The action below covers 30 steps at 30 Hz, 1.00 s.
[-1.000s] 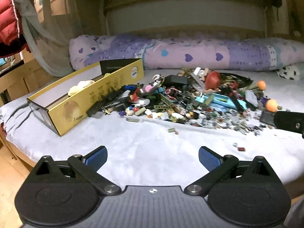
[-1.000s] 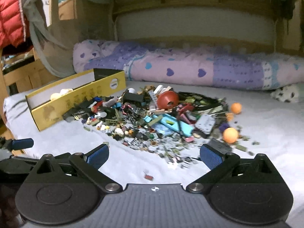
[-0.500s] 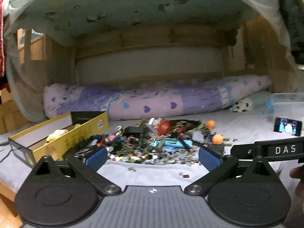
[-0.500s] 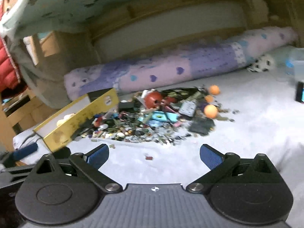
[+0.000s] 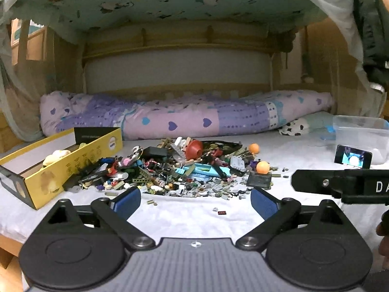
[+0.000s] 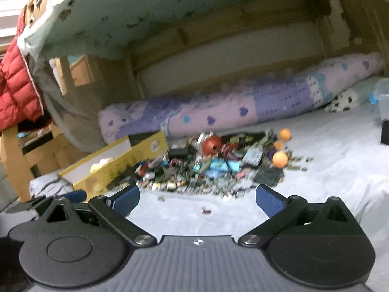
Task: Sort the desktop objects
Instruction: 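Move both open grippers back toward the LEGO pile, then close the right gripper on a red-and-black striped brick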
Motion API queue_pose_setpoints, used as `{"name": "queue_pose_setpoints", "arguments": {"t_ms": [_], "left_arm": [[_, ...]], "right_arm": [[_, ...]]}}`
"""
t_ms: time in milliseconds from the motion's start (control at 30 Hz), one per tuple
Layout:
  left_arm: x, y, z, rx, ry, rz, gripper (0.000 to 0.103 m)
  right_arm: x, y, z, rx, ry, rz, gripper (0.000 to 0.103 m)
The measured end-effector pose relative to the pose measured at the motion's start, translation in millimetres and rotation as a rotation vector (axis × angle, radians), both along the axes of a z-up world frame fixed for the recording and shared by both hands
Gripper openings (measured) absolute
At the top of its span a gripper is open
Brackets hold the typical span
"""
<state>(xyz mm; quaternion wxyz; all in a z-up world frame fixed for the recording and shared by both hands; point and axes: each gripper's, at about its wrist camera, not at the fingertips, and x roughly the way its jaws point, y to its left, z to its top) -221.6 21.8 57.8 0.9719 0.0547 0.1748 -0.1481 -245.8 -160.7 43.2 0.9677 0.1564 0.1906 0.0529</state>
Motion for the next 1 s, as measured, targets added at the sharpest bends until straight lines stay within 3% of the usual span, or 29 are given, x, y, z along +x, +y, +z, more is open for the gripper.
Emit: {"name": "queue_pose_setpoints", "arguments": {"t_ms": [133,267,300,367,400,500,600,700,767,900,1000], "left_arm": [[7.9,-1.6,-1.8,0.019,0.010,0.001,0.098],[9.3,2.5,0.8,0.022,-0.043,0.073,0.096],[10.7,3.5,1.8,0.028,-0.053,0.098,0.093],[17.2,6.6,3.4,0.034,-0.062,0.141,0.088],[23.5,8.6,2.2,0.028,-0.048,0.155,0.088],[46.8,13.4,-4.0,0.000,0.063,0.146,0.085],[65.4,11.4,-10.2,0.015,0.113,0.104,0.080],[80.9,3.7,-15.4,0.053,0.111,0.059,0.080],[94.8,-0.9,-19.6,0.068,0.118,0.054,0.080],[129.7,-4.7,-29.7,0.062,0.172,0.043,0.079],[152.2,-6.7,-40.5,0.048,0.211,0.033,0.079]], "right_arm": [[-0.3,-5.8,-2.5,0.020,0.023,-0.045,0.103],[5.5,-8.5,-7.6,0.022,0.050,-0.031,0.102],[8.7,-8.1,-9.1,0.015,0.059,-0.024,0.100],[15.4,-6.8,-10.9,-0.032,0.072,-0.067,0.083],[19.0,-7.2,-11.6,-0.053,0.072,-0.094,0.079],[32.9,-11.8,-15.9,-0.087,0.070,-0.117,0.075],[50.1,-13.8,-19.9,-0.078,0.089,-0.063,0.067],[64.3,-8.4,-23.5,-0.122,0.080,0.003,0.056],[76.2,-3.5,-26.0,-0.194,0.045,0.048,0.053],[97.2,15.9,-41.5,-0.507,-0.073,0.143,0.053],[115.3,16.5,-57.2,-0.484,-0.073,0.318,0.052]]}}
